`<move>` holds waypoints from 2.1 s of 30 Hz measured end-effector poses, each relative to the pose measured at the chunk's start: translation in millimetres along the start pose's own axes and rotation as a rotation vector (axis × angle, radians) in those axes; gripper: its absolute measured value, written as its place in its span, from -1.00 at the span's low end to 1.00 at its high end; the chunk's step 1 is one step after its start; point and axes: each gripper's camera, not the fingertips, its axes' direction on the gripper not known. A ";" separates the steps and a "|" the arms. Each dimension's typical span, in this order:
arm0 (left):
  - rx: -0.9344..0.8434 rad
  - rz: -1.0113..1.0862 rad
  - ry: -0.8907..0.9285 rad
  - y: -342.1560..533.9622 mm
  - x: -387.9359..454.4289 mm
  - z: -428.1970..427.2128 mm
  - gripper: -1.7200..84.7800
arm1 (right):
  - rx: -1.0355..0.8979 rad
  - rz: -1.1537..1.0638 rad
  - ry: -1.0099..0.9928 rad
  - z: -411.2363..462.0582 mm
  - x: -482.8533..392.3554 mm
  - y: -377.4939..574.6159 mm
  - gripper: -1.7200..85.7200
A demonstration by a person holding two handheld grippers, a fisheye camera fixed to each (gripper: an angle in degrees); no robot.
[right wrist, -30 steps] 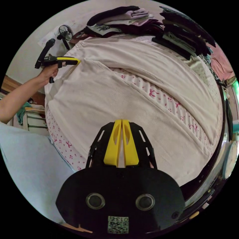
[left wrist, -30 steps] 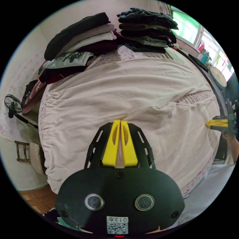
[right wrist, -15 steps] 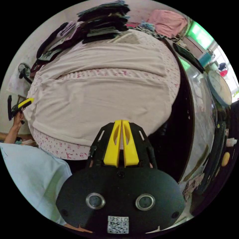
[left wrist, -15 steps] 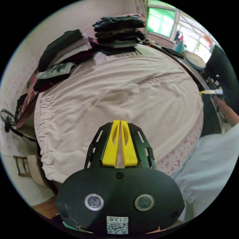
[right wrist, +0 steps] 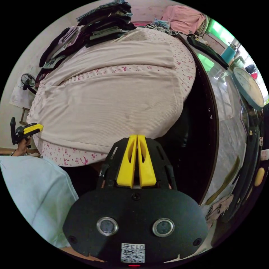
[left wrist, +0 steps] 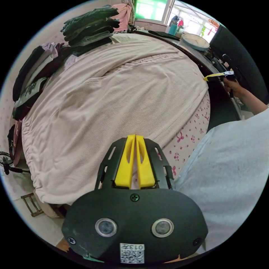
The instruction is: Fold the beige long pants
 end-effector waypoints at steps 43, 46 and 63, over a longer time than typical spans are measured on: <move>0.046 -0.354 -0.231 -71.5 -201.8 -44.6 -0.93 | 0.237 -0.263 0.022 -57.9 -27.5 -275.6 -0.92; -0.021 -0.280 -0.351 -112.7 -231.2 -42.5 -0.86 | 0.222 -0.288 0.018 -58.5 -6.9 -330.8 -0.85; -0.340 0.020 -0.445 -205.9 -277.7 43.5 -0.80 | -0.032 -0.492 0.122 -31.7 38.5 -475.6 -0.72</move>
